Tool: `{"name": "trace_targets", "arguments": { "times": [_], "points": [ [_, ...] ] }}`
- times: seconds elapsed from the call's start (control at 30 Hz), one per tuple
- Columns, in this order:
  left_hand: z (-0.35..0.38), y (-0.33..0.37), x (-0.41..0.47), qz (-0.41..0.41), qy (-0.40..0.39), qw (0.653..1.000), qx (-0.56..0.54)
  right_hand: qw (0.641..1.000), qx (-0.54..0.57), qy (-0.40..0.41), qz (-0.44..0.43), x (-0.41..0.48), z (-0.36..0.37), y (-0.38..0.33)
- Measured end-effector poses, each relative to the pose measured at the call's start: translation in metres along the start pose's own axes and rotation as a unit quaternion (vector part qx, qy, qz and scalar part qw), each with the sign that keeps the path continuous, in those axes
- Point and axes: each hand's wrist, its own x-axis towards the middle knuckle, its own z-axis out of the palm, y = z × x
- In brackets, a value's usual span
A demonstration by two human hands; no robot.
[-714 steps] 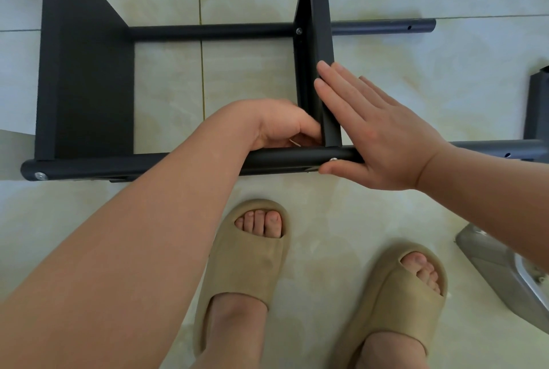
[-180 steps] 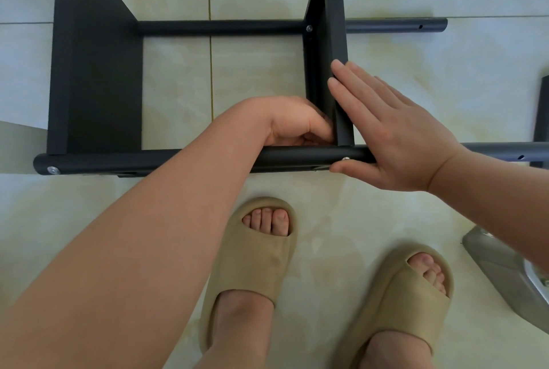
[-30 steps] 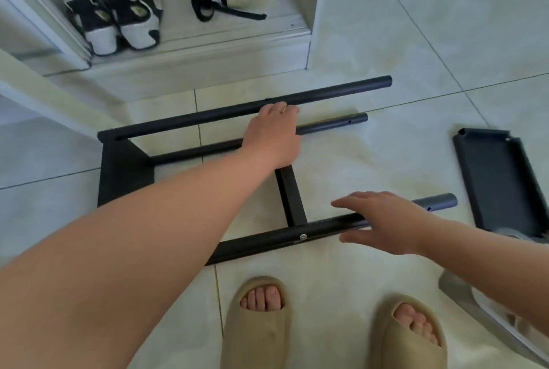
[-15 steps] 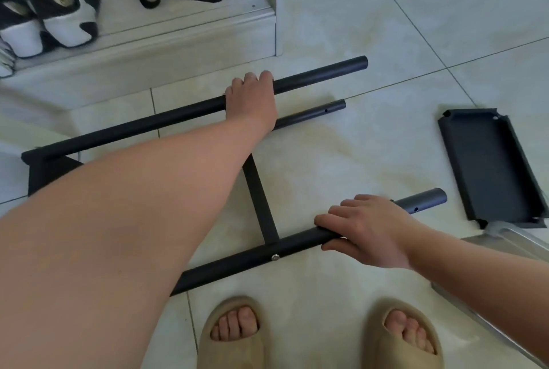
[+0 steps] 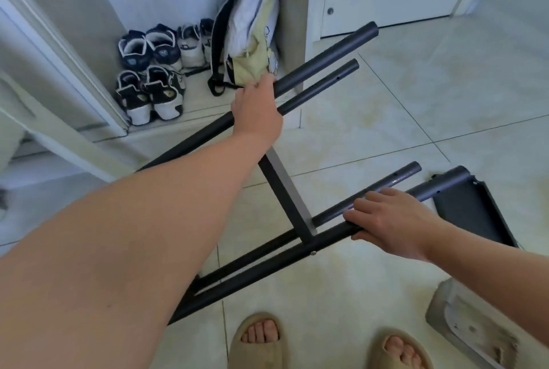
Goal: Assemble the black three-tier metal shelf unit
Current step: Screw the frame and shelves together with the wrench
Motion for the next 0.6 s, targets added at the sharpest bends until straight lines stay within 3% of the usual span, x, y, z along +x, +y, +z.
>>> {"name": "trace_targets", "arguments": {
  "times": [0.33,0.6],
  "points": [
    [-0.127,0.003,-0.048,-0.103,0.172,0.969,-0.142,0.975,-0.204,0.08,0.032,0.017,-0.113,0.01],
    [-0.148,-0.01,-0.12,-0.274,0.219,0.896,-0.27,0.947,-0.292,0.135,-0.006,0.037,-0.153,0.006]
  ]
}}
